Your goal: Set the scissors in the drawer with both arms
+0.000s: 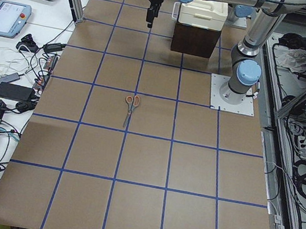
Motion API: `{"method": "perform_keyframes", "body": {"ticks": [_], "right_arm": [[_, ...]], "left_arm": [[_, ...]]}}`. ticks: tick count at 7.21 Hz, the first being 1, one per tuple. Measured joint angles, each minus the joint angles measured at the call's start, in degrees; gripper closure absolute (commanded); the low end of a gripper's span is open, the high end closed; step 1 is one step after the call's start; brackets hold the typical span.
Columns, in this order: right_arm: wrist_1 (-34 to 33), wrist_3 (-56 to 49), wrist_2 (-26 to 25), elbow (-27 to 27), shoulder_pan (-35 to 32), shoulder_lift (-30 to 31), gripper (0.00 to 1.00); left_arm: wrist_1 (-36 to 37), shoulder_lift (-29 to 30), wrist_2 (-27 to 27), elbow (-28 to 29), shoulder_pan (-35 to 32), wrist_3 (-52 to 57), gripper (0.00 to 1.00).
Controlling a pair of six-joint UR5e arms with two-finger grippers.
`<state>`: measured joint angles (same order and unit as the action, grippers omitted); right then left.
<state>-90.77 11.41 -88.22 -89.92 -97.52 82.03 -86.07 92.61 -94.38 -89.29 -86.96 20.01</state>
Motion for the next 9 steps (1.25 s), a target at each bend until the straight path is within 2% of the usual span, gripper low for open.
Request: {"method": "perform_keyframes", "body": {"ticks": [1, 3, 4, 6, 7, 9], "right_arm": [[-1.75, -3.31, 1.73, 0.05, -1.01, -2.30, 0.00], [-5.98, -18.64, 7.74, 0.05, -2.60, -4.89, 0.00], [-6.37, -26.91, 9.16, 0.07, -3.52, -5.98, 0.01], [-6.05, -47.88, 9.85, 0.15, -6.11, -7.51, 0.07], [-5.26, -61.41, 9.55, 0.34, -6.58, -8.03, 0.09], [-3.58, -80.35, 7.88, 0.92, -6.52, -9.95, 0.13]], "left_arm": [[1.36, 0.02, -0.20, -0.03, 1.43, 9.99, 0.00], [2.17, -0.03, -0.03, -1.39, 5.32, 30.57, 0.00], [2.09, -0.05, 0.01, -3.36, 9.15, 41.84, 0.00], [2.39, 1.72, 1.64, -6.06, 17.56, 63.92, 0.00], [3.52, 4.04, 1.80, -7.06, 19.92, 71.58, 0.00], [11.44, 9.83, 1.07, -9.32, 22.43, 79.22, 0.00]]}}
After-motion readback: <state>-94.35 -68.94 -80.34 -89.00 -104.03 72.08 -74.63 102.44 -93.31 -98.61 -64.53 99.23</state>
